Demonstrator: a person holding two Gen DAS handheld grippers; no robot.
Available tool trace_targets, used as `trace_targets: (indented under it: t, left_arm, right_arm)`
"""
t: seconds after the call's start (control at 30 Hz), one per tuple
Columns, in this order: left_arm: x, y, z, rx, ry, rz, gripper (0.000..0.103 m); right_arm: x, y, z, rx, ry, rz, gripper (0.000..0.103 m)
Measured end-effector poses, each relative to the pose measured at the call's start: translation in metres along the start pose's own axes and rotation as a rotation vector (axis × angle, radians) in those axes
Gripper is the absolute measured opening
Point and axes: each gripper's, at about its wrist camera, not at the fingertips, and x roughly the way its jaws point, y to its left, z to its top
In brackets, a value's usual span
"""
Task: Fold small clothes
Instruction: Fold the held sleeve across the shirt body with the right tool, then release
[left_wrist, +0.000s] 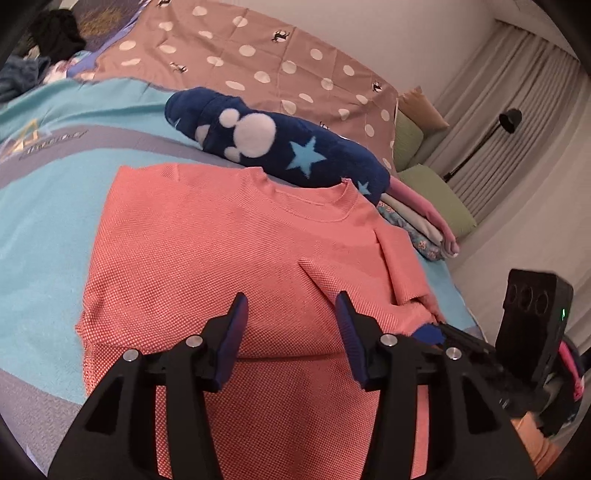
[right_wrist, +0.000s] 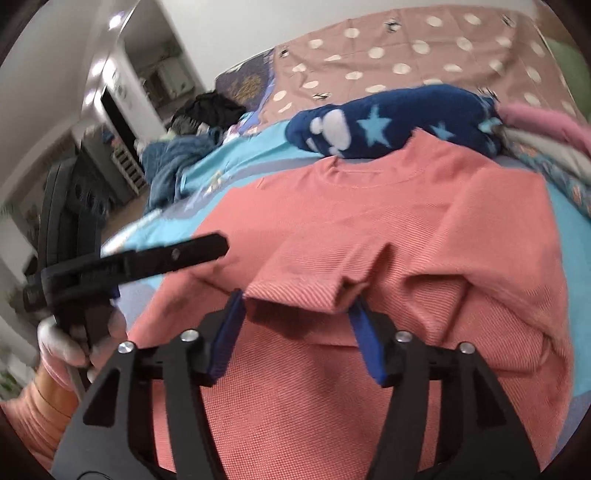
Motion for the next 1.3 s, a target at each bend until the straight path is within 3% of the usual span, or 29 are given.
trace_targets:
  t: [0.1, 0.17, 0.27, 0.4, 0.57, 0.7, 0.77, 0.83, 0.93, 1.0, 1.13, 1.2, 1.27, 1.3]
  left_arm:
    - [-0.003, 0.004, -0.001, -0.025, -0.011, 0.006, 0.050]
    - [-0.010, 0.013, 0.001, -0.061, -0.034, 0.010, 0.050]
    - [-0.021, 0.029, 0.006, -0.115, -0.063, 0.007, 0.051]
    - [-0.028, 0.034, 0.007, -0.136, -0.066, -0.020, 0.051]
    - [-0.027, -0.008, 0.000, 0.042, -0.052, -0.022, 0.051]
    - [-0.017, -0.056, -0.021, 0.262, -0.010, -0.004, 0.051]
    - [-0.006, -0.084, -0.036, 0.415, 0.015, 0.065, 0.051]
    - [0.006, -0.109, -0.053, 0.556, 0.047, 0.105, 0.051]
    - [0.026, -0.129, -0.069, 0.681, 0.076, 0.199, 0.056]
    - [0.034, -0.133, -0.070, 0.708, 0.084, 0.252, 0.056]
    - [0.037, -0.129, -0.061, 0.667, 0.078, 0.268, 0.056]
    - [0.035, -0.125, -0.056, 0.642, 0.069, 0.275, 0.056]
    - [0.034, -0.122, -0.051, 0.622, 0.062, 0.273, 0.046]
    - [0.033, -0.121, -0.049, 0.614, 0.053, 0.271, 0.016]
  right_arm:
    - [-0.006, -0.014, 0.003, 0.129, -0.015, 0.044, 0.065]
    - [-0.006, -0.012, 0.008, 0.141, -0.027, 0.048, 0.066]
    - [0.002, 0.024, 0.015, -0.051, 0.019, 0.107, 0.066]
    - [0.000, 0.050, 0.002, -0.184, 0.053, 0.139, 0.066]
    - [-0.025, 0.019, 0.000, -0.154, 0.014, -0.016, 0.066]
    - [-0.055, -0.039, 0.001, -0.009, -0.033, -0.242, 0.066]
    - [-0.064, -0.060, -0.005, -0.016, -0.035, -0.416, 0.066]
    - [-0.065, -0.072, -0.012, -0.041, -0.007, -0.537, 0.066]
    - [-0.069, -0.085, -0.017, -0.001, 0.001, -0.529, 0.066]
    - [-0.072, -0.084, -0.017, -0.002, -0.018, -0.525, 0.066]
    - [-0.068, -0.058, -0.016, -0.106, -0.026, -0.482, 0.070]
    - [-0.054, -0.042, -0.016, -0.200, 0.004, -0.511, 0.071]
    - [-0.043, -0.036, -0.014, -0.239, 0.024, -0.572, 0.069]
    - [-0.042, -0.038, -0.012, -0.226, 0.021, -0.598, 0.066]
